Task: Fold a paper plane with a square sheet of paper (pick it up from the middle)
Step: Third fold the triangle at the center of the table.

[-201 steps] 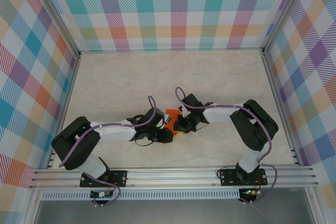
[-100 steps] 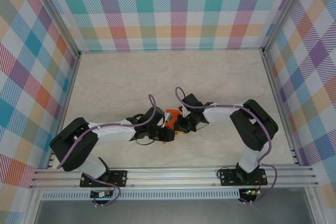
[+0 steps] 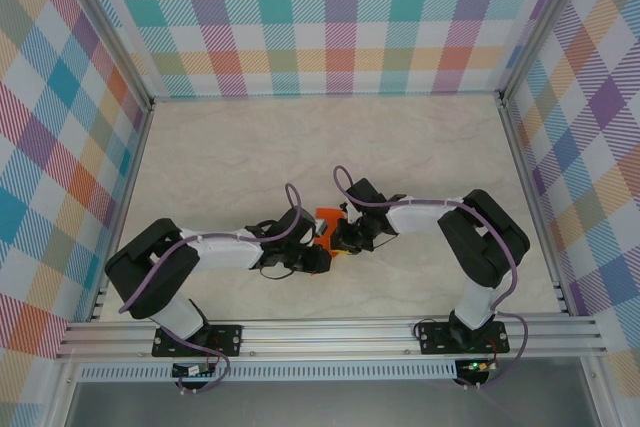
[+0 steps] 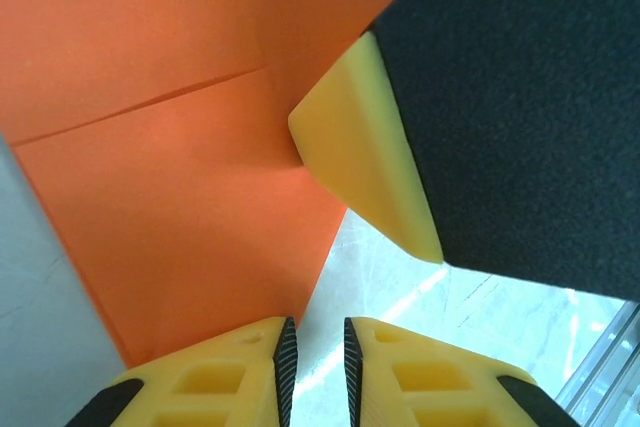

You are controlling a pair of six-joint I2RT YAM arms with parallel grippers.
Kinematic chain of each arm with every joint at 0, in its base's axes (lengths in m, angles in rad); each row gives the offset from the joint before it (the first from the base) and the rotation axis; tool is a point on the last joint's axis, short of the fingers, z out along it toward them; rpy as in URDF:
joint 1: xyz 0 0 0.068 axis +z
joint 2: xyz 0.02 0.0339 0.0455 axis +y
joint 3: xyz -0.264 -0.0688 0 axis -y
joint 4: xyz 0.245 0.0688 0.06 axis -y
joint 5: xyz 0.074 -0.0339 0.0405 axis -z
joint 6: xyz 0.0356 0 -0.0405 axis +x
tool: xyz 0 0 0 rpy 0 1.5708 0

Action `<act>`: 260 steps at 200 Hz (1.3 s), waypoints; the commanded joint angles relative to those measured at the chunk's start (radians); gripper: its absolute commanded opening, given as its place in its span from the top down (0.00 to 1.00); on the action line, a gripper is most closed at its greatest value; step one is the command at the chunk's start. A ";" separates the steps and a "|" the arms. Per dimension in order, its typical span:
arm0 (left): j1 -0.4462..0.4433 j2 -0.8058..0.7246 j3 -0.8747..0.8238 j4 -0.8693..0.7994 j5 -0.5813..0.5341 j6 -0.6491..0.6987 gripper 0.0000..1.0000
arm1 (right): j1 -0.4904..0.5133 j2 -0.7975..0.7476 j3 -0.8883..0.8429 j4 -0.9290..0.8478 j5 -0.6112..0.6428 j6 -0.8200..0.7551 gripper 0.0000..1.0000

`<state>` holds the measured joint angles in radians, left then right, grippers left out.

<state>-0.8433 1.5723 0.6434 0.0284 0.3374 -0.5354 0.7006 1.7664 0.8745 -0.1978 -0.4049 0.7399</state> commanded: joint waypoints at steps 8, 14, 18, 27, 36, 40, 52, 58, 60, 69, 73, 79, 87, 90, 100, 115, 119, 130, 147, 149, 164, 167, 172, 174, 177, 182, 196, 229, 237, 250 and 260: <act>-0.008 -0.027 -0.057 -0.054 -0.047 -0.011 0.77 | 0.003 0.050 -0.003 -0.079 0.075 -0.026 0.87; -0.007 -0.035 -0.064 -0.058 -0.050 -0.012 0.77 | 0.004 0.052 -0.003 -0.080 0.077 -0.027 0.87; -0.007 -0.039 -0.068 -0.059 -0.051 -0.014 0.77 | 0.004 0.052 -0.003 -0.081 0.078 -0.027 0.87; -0.007 -0.051 -0.076 -0.064 -0.055 -0.015 0.77 | 0.004 0.053 -0.001 -0.083 0.079 -0.027 0.87; -0.007 -0.062 -0.083 -0.072 -0.058 -0.016 0.77 | 0.004 0.055 -0.001 -0.083 0.080 -0.027 0.87; -0.007 -0.067 -0.087 -0.073 -0.057 -0.017 0.77 | 0.004 0.054 0.000 -0.083 0.081 -0.027 0.87; -0.007 -0.081 -0.098 -0.075 -0.055 -0.018 0.77 | 0.004 0.054 0.000 -0.087 0.083 -0.027 0.87; -0.007 -0.088 -0.103 -0.078 -0.055 -0.023 0.77 | 0.004 0.053 0.001 -0.088 0.085 -0.027 0.87; -0.007 -0.091 -0.105 -0.078 -0.055 -0.023 0.77 | 0.004 0.054 0.000 -0.089 0.086 -0.027 0.87; -0.007 -0.099 -0.115 -0.079 -0.054 -0.027 0.77 | 0.003 0.053 0.001 -0.089 0.087 -0.028 0.87; -0.007 -0.103 -0.120 -0.075 -0.053 -0.029 0.77 | 0.004 0.053 0.001 -0.090 0.087 -0.027 0.87; -0.007 -0.107 -0.128 -0.071 -0.048 -0.033 0.77 | 0.004 0.053 0.003 -0.090 0.087 -0.027 0.87; -0.007 -0.111 -0.135 -0.067 -0.042 -0.035 0.77 | 0.004 0.053 0.004 -0.090 0.087 -0.027 0.87; -0.007 -0.111 -0.137 -0.069 -0.040 -0.034 0.76 | 0.004 0.053 0.004 -0.091 0.087 -0.027 0.87; -0.007 -0.110 -0.142 -0.069 -0.034 -0.035 0.76 | 0.003 0.053 0.003 -0.091 0.087 -0.025 0.87; -0.007 -0.108 -0.147 -0.076 -0.032 -0.037 0.76 | 0.004 0.053 0.004 -0.093 0.087 -0.026 0.87; -0.007 -0.109 -0.149 -0.078 -0.030 -0.038 0.76 | 0.004 0.053 0.004 -0.092 0.087 -0.027 0.87; -0.007 -0.109 -0.153 -0.081 -0.027 -0.038 0.76 | 0.004 0.053 0.006 -0.095 0.090 -0.027 0.87; -0.008 -0.110 -0.154 -0.109 -0.045 -0.041 0.76 | 0.004 0.053 0.006 -0.095 0.089 -0.025 0.87; -0.007 -0.112 -0.152 -0.115 -0.047 -0.041 0.76 | 0.004 0.053 0.007 -0.095 0.090 -0.025 0.87; -0.007 -0.111 -0.145 -0.151 -0.065 -0.043 0.76 | 0.003 0.052 0.008 -0.097 0.090 -0.025 0.87; -0.007 -0.113 -0.145 -0.151 -0.064 -0.046 0.77 | 0.003 0.054 0.008 -0.098 0.090 -0.025 0.87; -0.007 -0.116 -0.147 -0.147 -0.054 -0.054 0.77 | 0.003 0.054 0.009 -0.099 0.090 -0.026 0.87; -0.007 -0.120 -0.148 -0.141 -0.050 -0.056 0.77 | 0.003 0.054 0.009 -0.100 0.090 -0.025 0.87; -0.007 -0.125 -0.150 -0.130 -0.039 -0.061 0.77 | 0.003 0.054 0.008 -0.099 0.090 -0.025 0.87; -0.007 -0.140 -0.152 -0.108 -0.019 -0.070 0.77 | 0.004 0.054 0.008 -0.099 0.092 -0.025 0.87; -0.007 -0.183 -0.140 -0.090 -0.004 -0.083 0.77 | 0.003 0.056 0.009 -0.100 0.092 -0.025 0.87; 0.001 -0.265 -0.045 -0.103 -0.058 -0.124 0.75 | 0.003 0.072 0.014 -0.093 0.088 -0.021 0.87; 0.005 -0.267 -0.032 -0.069 -0.048 -0.158 0.75 | 0.003 0.073 0.014 -0.092 0.087 -0.020 0.87; 0.006 -0.247 -0.016 -0.029 -0.035 -0.216 0.75 | 0.004 0.074 0.017 -0.093 0.087 -0.021 0.87; 0.005 -0.216 -0.009 -0.002 -0.021 -0.249 0.75 | 0.003 0.070 0.018 -0.096 0.089 -0.021 0.87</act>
<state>-0.8417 1.3285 0.5949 -0.0364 0.2966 -0.6762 0.7013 1.7836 0.9031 -0.2348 -0.4042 0.7395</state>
